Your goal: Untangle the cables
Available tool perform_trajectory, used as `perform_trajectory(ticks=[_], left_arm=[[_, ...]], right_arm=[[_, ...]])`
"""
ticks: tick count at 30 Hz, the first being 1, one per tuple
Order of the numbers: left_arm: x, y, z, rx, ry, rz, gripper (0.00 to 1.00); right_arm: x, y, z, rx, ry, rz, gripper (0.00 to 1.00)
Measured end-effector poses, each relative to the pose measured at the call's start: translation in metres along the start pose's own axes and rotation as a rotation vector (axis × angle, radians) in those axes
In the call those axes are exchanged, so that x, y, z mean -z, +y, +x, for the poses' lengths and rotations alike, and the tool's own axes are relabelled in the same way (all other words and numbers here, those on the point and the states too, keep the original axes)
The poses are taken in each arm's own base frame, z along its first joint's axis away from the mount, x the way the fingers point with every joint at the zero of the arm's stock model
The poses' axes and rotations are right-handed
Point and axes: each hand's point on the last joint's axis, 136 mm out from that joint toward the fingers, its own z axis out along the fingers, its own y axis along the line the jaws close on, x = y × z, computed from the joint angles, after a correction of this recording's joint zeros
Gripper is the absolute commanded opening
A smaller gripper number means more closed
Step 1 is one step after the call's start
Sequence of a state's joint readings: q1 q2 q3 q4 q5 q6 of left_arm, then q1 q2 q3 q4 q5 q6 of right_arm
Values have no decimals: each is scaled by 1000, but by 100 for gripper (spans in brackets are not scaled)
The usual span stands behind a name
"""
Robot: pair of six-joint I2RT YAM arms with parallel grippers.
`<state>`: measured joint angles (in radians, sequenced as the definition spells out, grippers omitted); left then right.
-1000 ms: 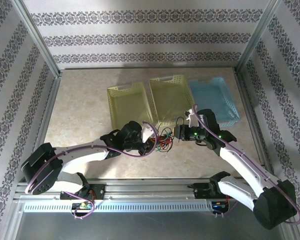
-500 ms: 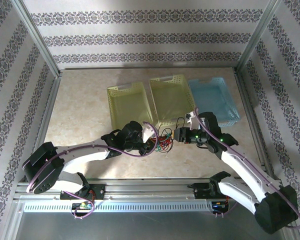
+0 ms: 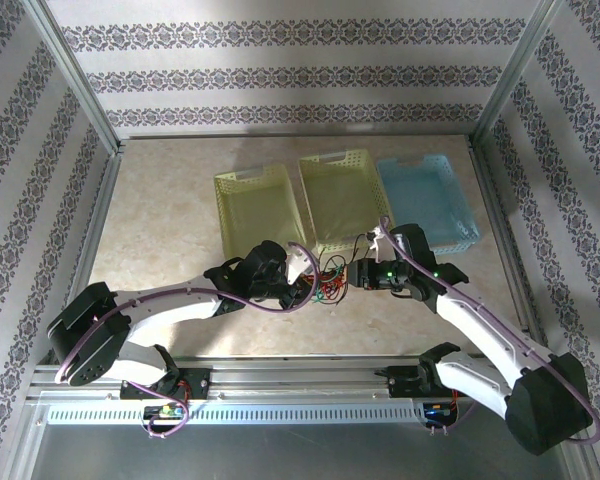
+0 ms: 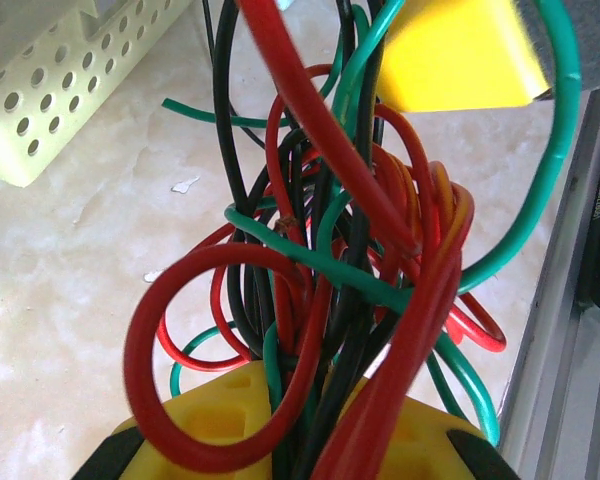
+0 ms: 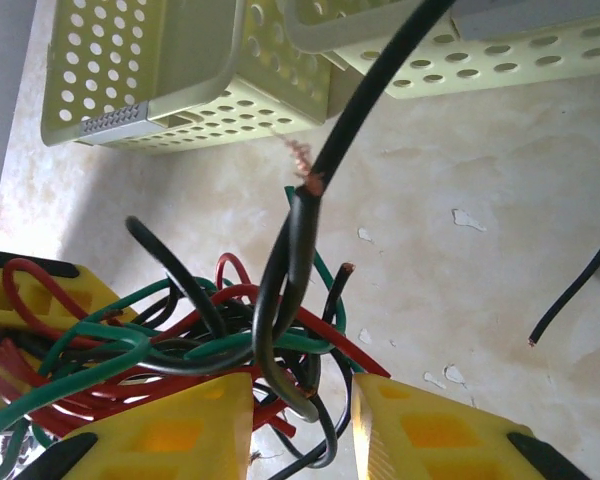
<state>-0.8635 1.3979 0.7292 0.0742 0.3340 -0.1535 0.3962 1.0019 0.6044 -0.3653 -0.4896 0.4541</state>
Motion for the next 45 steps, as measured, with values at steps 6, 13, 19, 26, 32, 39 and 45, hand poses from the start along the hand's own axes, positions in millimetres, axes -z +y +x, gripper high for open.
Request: perform_trajectory(ticks=[6, 13, 19, 26, 32, 39, 45], left_arm=[[-1, 0, 0, 0, 1, 3, 0], [-2, 0, 2, 3, 9, 5, 0], [-4, 1, 4, 5, 15, 4, 0], [-4, 0, 3, 5, 16, 7, 0], [-4, 0, 3, 5, 15, 6, 0], [-3, 2, -11, 3, -30, -8, 8], [-5, 4, -27, 7, -92, -10, 13]], right_arm=[[2, -2, -7, 10, -19, 7, 28], [4, -4, -9, 10, -29, 10, 26], [4, -3, -11, 17, -38, 5, 24], [0, -4, -14, 10, -40, 7, 14], [2, -10, -20, 3, -73, 50, 3], [26, -29, -32, -54, -180, 160, 0], [45, -40, -32, -119, -237, 223, 0]])
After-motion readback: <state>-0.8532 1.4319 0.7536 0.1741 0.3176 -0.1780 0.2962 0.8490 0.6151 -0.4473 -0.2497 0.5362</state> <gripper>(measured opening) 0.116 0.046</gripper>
